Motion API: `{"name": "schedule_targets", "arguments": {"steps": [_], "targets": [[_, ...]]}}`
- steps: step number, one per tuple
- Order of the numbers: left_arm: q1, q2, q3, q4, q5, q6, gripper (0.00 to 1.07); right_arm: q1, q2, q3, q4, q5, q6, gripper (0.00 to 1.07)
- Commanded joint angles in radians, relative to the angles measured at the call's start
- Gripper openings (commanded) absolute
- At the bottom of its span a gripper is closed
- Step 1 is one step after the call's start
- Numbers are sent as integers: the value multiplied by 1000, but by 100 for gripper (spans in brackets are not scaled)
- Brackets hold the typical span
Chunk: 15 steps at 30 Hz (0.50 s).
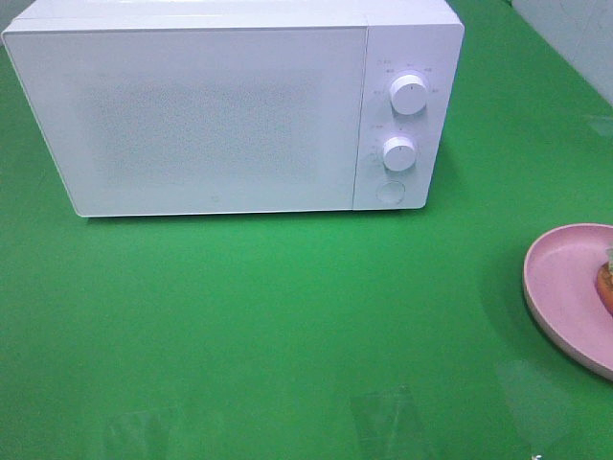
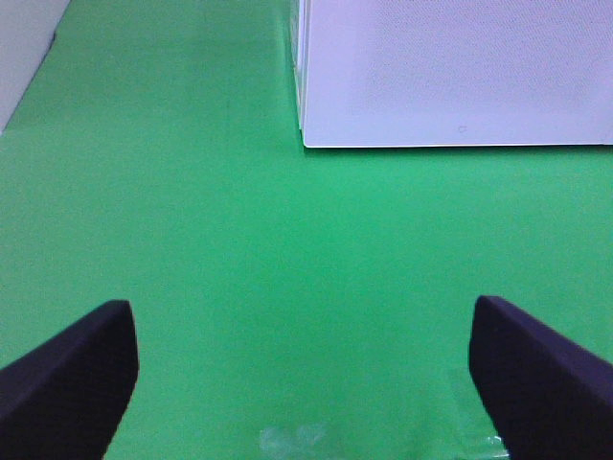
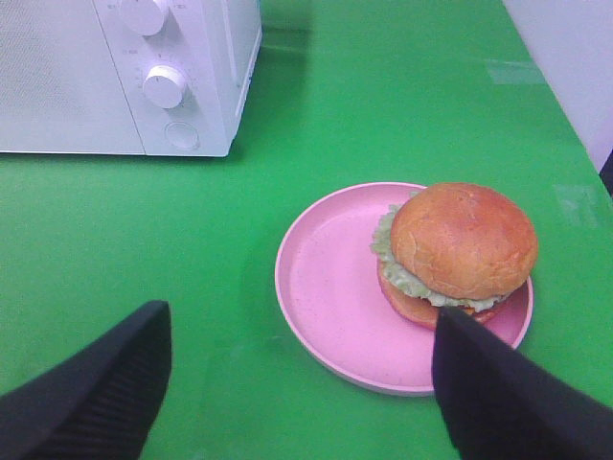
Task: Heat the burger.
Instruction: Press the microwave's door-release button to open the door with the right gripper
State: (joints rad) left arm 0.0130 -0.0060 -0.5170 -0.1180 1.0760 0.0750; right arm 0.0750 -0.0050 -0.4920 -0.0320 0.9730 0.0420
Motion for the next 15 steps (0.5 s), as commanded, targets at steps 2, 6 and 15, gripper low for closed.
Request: {"name": "schedule_targets", "arguments": {"steps": [2, 6, 15], "targets": [[2, -15, 1, -7, -7, 1, 89, -1, -26, 1, -2, -13, 7, 73], [2, -15, 1, -7, -7, 1, 89, -1, -26, 1, -2, -13, 7, 73], [2, -15, 1, -7, -7, 1, 89, -1, -26, 1, -2, -13, 7, 73]]}}
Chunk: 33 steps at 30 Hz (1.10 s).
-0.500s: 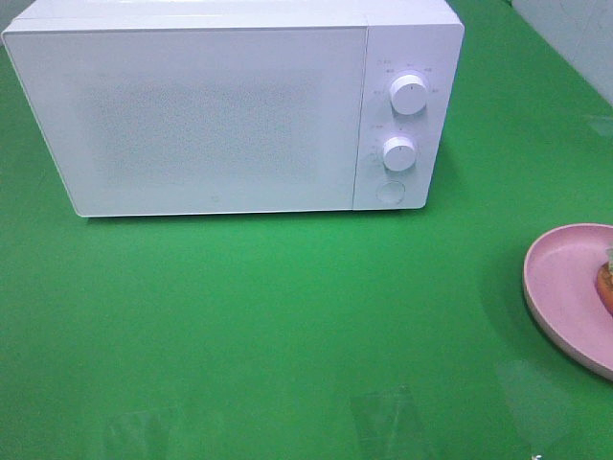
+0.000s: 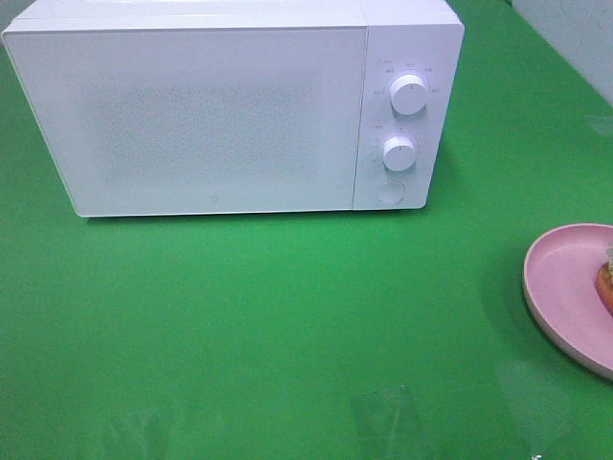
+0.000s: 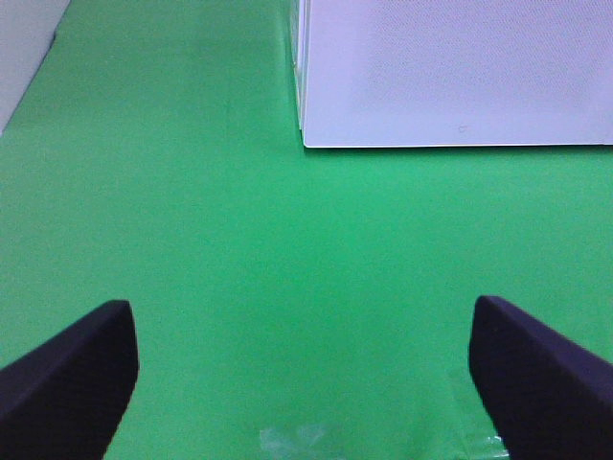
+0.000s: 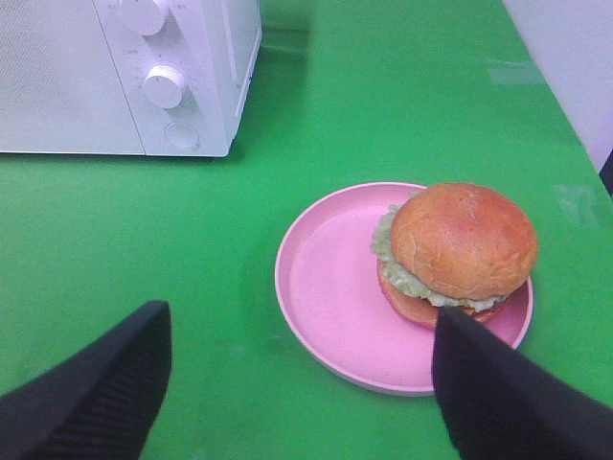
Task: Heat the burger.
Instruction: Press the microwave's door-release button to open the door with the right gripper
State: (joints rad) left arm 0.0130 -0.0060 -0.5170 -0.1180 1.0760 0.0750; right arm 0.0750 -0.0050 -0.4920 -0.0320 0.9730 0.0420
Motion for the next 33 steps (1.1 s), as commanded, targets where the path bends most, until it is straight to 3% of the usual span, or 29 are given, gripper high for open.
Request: {"name": "schedule_targets", "arguments": {"steps": [1, 9, 33], "targets": [[2, -15, 1, -7, -7, 1, 89, -1, -26, 1, -2, -13, 7, 73], [2, -15, 1, -7, -7, 1, 89, -1, 5, -51, -2, -93, 39, 73], [2, -15, 1, -7, -7, 1, 89, -1, 476, -64, -6, -480, 37, 73]]}}
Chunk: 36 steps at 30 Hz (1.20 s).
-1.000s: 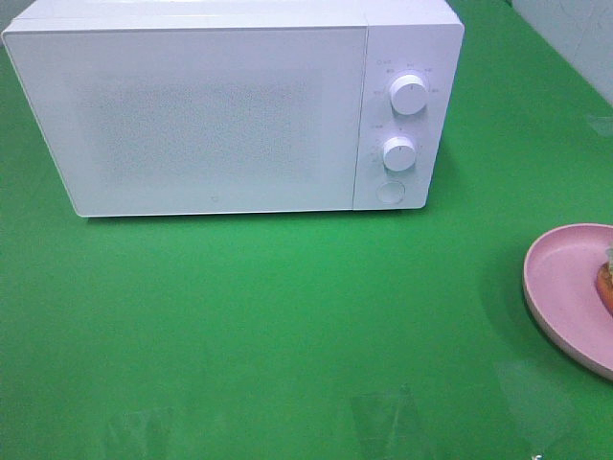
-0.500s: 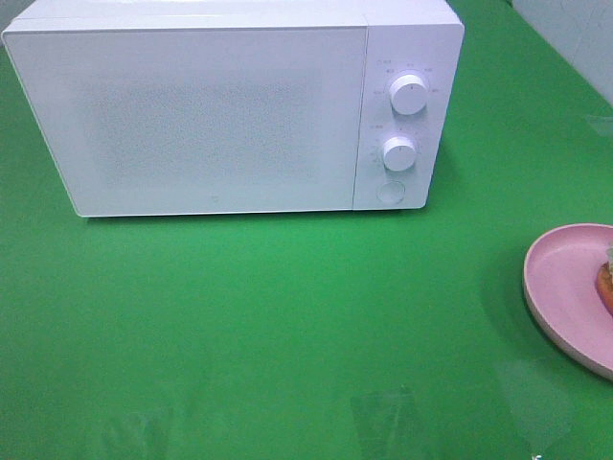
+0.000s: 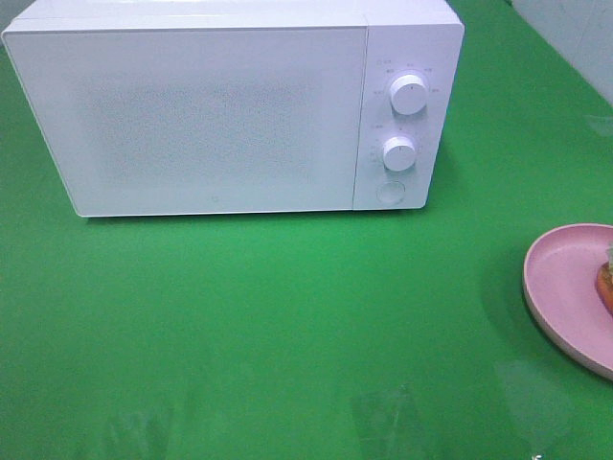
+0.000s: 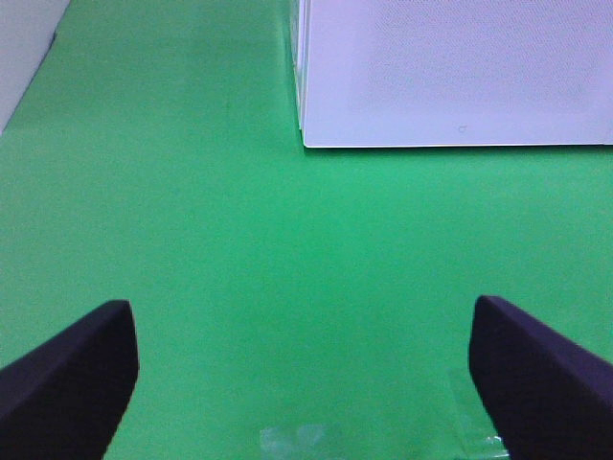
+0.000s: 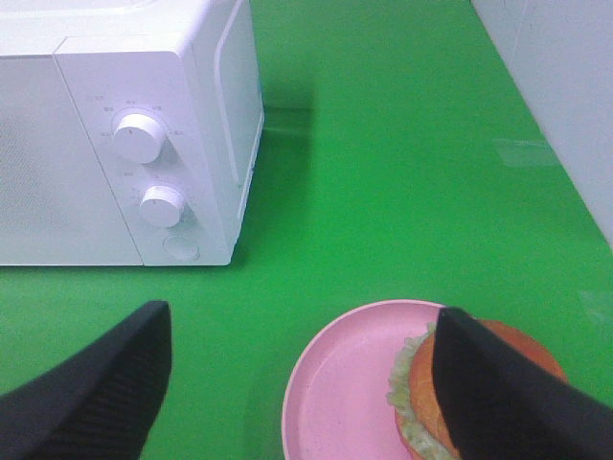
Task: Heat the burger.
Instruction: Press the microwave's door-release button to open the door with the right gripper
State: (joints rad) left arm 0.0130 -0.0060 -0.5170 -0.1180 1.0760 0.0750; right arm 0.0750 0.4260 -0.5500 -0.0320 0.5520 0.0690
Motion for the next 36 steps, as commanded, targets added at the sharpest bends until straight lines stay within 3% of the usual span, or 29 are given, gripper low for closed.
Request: {"name": "schedule_targets", "arguments": {"steps": [1, 9, 19, 29, 36], "targets": [[2, -15, 1, -7, -7, 1, 89, -1, 85, -6, -6, -91, 10, 73], [2, -15, 1, -7, -7, 1, 89, -1, 209, -6, -7, -236, 10, 73], [2, -15, 1, -7, -7, 1, 89, -1, 503, -6, -7, -552, 10, 73], [2, -15, 1, -7, -7, 1, 89, -1, 688, -6, -17, -811, 2, 73], [2, -15, 1, -7, -7, 1, 89, 37, 782, -5, 5, -968, -130, 73]]}}
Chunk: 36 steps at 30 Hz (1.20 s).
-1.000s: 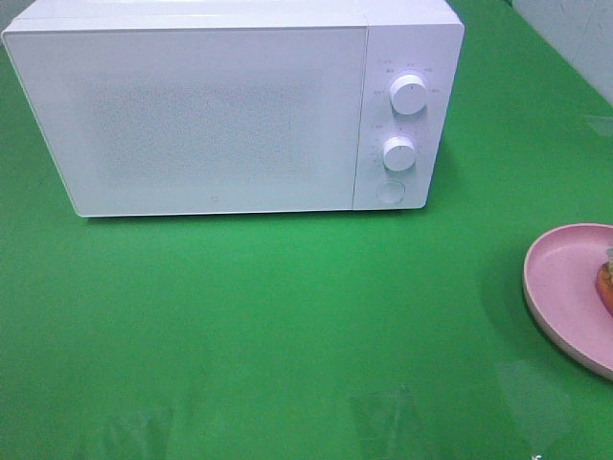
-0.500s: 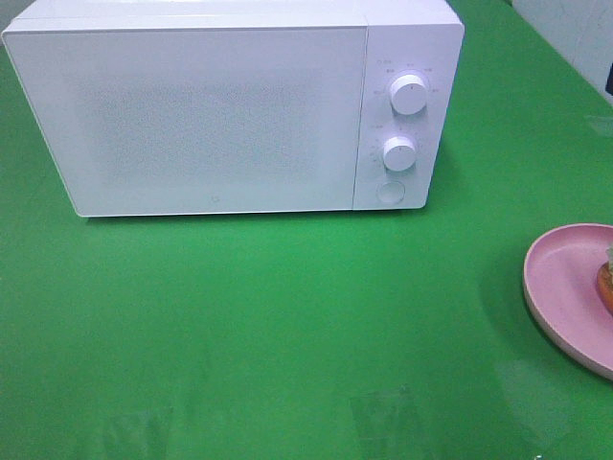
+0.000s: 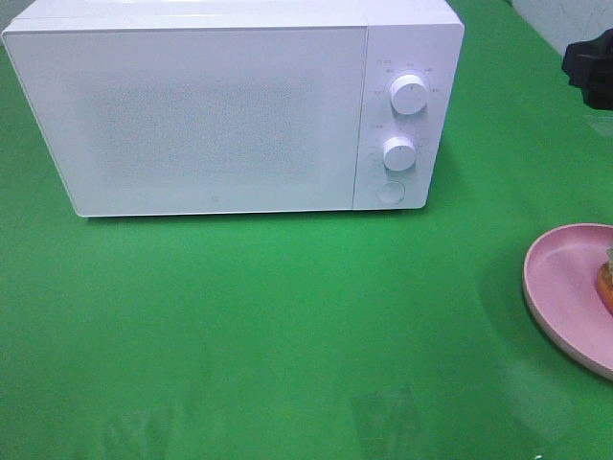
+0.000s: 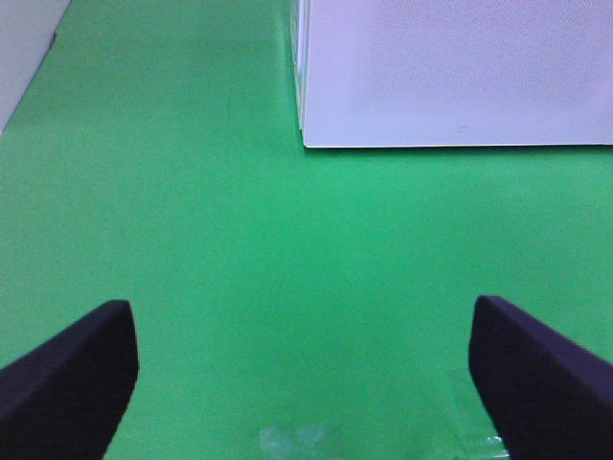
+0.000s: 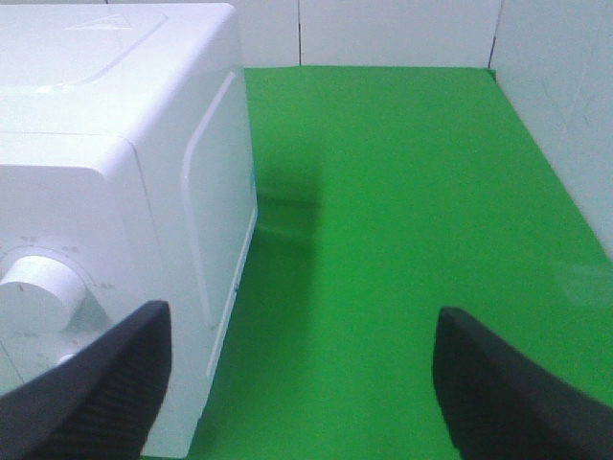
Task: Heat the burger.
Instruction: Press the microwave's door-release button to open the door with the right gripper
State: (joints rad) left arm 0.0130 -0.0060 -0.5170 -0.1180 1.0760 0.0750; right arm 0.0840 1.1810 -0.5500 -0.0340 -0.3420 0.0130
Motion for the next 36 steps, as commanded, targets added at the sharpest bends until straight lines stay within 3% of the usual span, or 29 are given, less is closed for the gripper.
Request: {"name": "schedule_targets", "arguments": {"steps": [1, 13, 14, 15, 17, 18, 19, 28, 36], "targets": [[2, -15, 1, -7, -7, 1, 89, 58, 51, 3, 52, -117, -112, 73], [2, -15, 1, -7, -7, 1, 89, 274, 158, 123, 388, -465, -288, 73], [2, -15, 1, -7, -7, 1, 89, 323, 182, 138, 472, -520, -331, 73], [2, -15, 1, -7, -7, 1, 89, 323, 182, 138, 472, -520, -331, 73], [2, -15, 1, -7, -7, 1, 89, 436, 233, 159, 628, -655, -420, 73], [2, -15, 1, -7, -7, 1, 89, 436, 233, 159, 628, -655, -420, 73], [2, -15, 1, -7, -7, 1, 89, 491, 267, 161, 686, -720, -445, 73], [2, -15, 1, -7, -7, 1, 89, 656, 420, 161, 795, -853, -406, 73], [2, -15, 1, -7, -7, 1, 89, 691, 514, 161, 804, -847, -249, 73]]}}
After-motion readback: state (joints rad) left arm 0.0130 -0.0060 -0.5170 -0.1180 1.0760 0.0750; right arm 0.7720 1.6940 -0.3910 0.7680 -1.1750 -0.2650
